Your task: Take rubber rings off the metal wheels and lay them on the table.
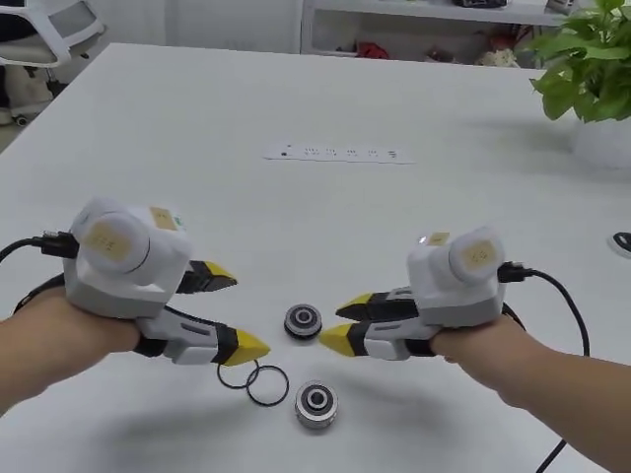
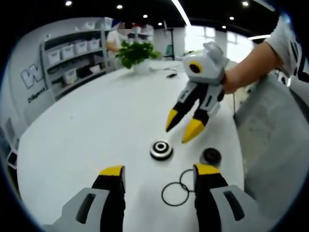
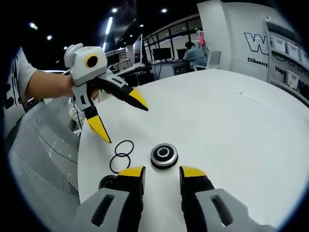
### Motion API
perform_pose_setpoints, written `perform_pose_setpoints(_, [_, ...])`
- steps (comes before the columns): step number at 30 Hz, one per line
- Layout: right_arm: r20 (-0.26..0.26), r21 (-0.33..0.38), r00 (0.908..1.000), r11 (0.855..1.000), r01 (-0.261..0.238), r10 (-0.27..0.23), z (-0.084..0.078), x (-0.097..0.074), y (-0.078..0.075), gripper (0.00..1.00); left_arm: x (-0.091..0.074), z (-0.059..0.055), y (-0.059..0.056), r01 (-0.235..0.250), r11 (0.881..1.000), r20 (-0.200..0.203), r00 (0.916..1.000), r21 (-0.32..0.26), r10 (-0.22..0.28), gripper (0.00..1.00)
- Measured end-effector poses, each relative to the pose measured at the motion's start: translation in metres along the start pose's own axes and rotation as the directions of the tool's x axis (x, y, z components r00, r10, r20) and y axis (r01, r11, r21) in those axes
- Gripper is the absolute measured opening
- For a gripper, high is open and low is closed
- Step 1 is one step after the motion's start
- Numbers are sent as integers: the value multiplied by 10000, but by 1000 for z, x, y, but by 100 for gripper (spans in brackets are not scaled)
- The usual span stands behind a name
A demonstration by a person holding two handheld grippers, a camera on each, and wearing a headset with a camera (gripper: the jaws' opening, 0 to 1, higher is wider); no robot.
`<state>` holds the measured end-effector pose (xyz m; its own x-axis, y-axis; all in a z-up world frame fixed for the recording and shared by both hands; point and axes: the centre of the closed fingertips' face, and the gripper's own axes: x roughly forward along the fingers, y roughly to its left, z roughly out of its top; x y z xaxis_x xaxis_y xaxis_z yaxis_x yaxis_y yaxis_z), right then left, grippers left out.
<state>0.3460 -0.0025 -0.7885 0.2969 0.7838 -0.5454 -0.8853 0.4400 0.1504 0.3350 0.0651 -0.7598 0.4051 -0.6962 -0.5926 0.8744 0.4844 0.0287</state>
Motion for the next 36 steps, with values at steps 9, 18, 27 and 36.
perform_pose_setpoints(9, [-47, -45, 10000, 10000, 25, -25, -3, 1, -1, 26, 8, 1, -2, 132, 9999, 28, 9999, -16, -132, 52])
perform_pose_setpoints(18, [-37, -59, 10000, 10000, 17, -17, -4, 4, -3, 26, 16, 4, -2, 232, 9997, 40, 9997, 72, -232, 48])
perform_pose_setpoints(27, [-2, -94, 10000, 10000, 31, -31, -3, 7, -5, 26, 26, 5, -1, 348, 9994, 74, 9994, -41, -347, 44])
perform_pose_setpoints(36, [12, -123, 10000, 9999, 33, -33, -5, 9, -4, 26, 35, 6, -4, 567, 9984, 28, 9984, 64, -567, 40])
